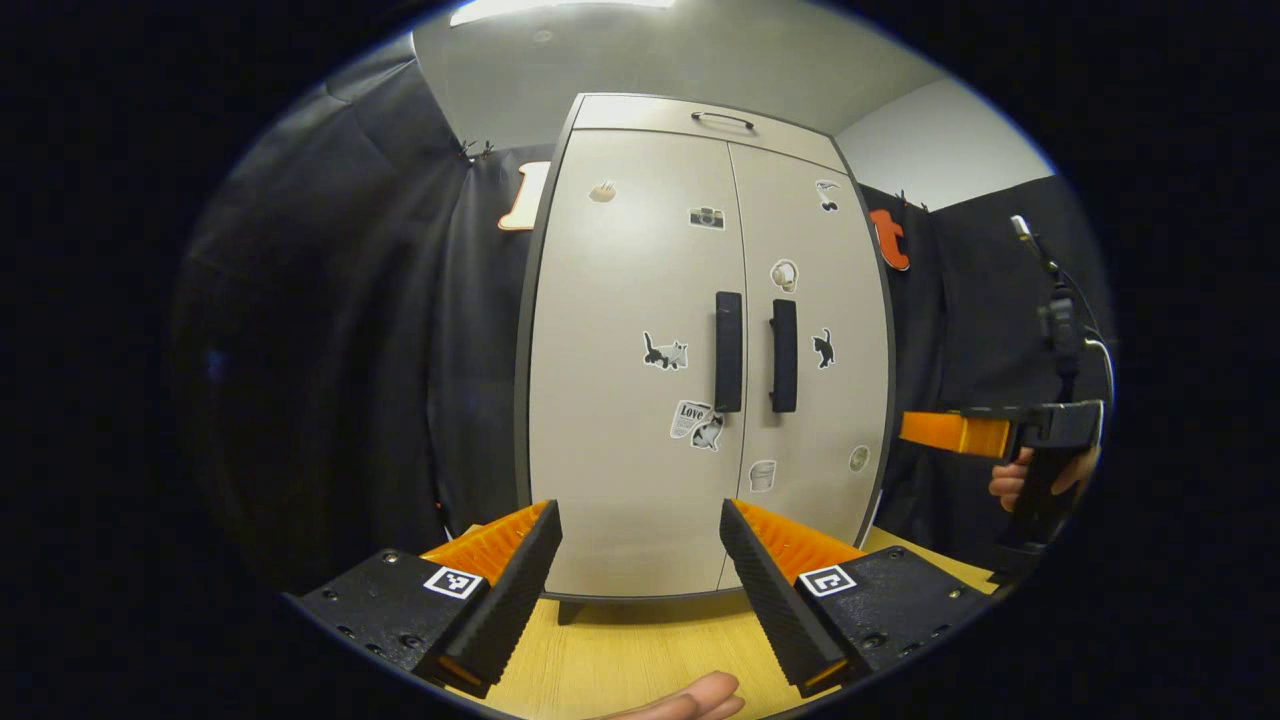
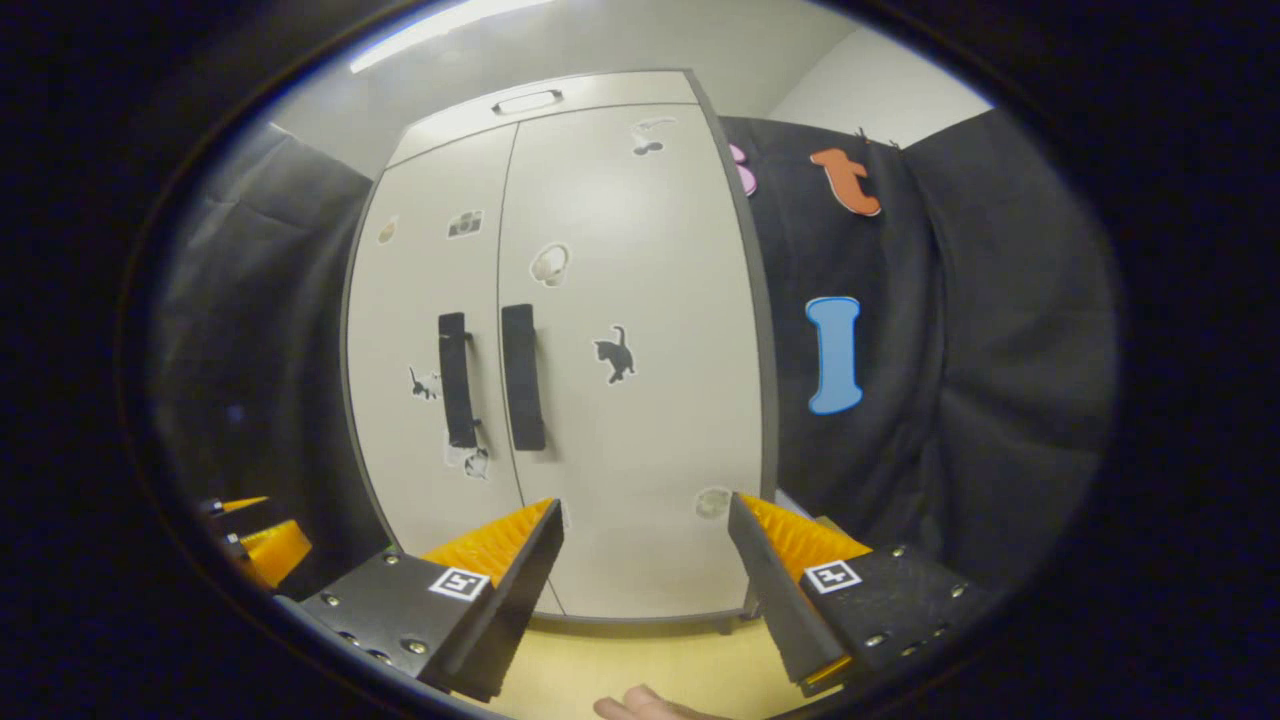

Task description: Open the right door of the double-door shoe cabinet with the right hand, and open the left door with the left hand.

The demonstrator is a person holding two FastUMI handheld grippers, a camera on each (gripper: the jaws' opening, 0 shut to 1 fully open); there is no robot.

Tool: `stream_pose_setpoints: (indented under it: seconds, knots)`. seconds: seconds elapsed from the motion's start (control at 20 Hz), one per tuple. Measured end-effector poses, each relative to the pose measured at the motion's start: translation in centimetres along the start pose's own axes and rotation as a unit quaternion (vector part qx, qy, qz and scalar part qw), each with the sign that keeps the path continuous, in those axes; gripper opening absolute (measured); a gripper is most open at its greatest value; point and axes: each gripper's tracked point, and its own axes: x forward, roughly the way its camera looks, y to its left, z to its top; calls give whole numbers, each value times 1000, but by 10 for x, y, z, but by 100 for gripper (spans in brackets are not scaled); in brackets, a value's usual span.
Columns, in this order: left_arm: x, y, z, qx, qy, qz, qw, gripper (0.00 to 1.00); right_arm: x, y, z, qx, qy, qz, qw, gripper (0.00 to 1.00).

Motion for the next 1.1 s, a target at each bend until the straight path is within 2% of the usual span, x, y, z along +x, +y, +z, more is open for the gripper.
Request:
stream_pose_setpoints:
  seconds: [0.15, 0.2, 0.25, 0.3, 0.35, 0.4, 0.45, 0.5, 0.55, 0.6, 0.7, 0.8, 0.85, 0.9, 1.0, 1.05, 1.1]
  knots:
    - [2, 2, -2, -7, -1, -6, 1000, 99, 34, 31, 23, -16, -19, 15, 1000, 94]
    - [3, 1, -3, -7, -2, -11, 1000, 99, 44, 42, 28, -22, -25, 25, 999, 99]
    - [3, 0, -4, -8, -1, -15, 1000, 99, 56, 51, 34, -32, -33, 31, 998, 99]
    - [3, -1, -6, -9, -1, -20, 1000, 99, 68, 58, 40, -36, -41, 33, 998, 94]
    - [4, -2, -7, -9, 0, -25, 1000, 99, 78, 65, 43, -37, -42, 35, 998, 99]
    - [4, -1, -9, -7, 1, -28, 1000, 99, 86, 71, 44, -39, -41, 35, 998, 94]
    - [5, 2, -10, -6, 2, -26, 1000, 99, 95, 76, 46, -41, -40, 32, 998, 94]
    - [7, 6, -11, -5, 2, -23, 1000, 99, 102, 80, 48, -44, -42, 29, 998, 99]
    - [8, 9, -12, -6, 4, -20, 1000, 99, 108, 85, 52, -47, -43, 28, 998, 99]
    - [9, 13, -14, -7, 6, -18, 1000, 99, 114, 91, 53, -47, -44, 29, 997, 94]
    - [12, 18, -17, -6, 8, -14, 1000, 99, 124, 98, 54, -52, -40, 21, 998, 97]
    - [13, 23, -20, -6, 12, -11, 1000, 99, 129, 107, 50, -60, -30, 21, 998, 87]
    - [13, 24, -20, -7, 12, -10, 1000, 99, 131, 106, 50, -63, -28, 10, 998, 86]
    - [14, 26, -20, -7, 12, -9, 1000, 99, 135, 105, 48, -62, -24, -3, 998, 75]
    - [14, 28, -21, -7, 13, -7, 1000, 99, 138, 102, 50, -66, -25, -22, 997, 62]
    - [15, 28, -21, -9, 13, -7, 1000, 99, 135, 103, 52, -59, -28, -19, 998, 58]
    - [15, 28, -21, -10, 15, -7, 1000, 99, 139, 103, 49, -54, -20, -19, 998, 39]
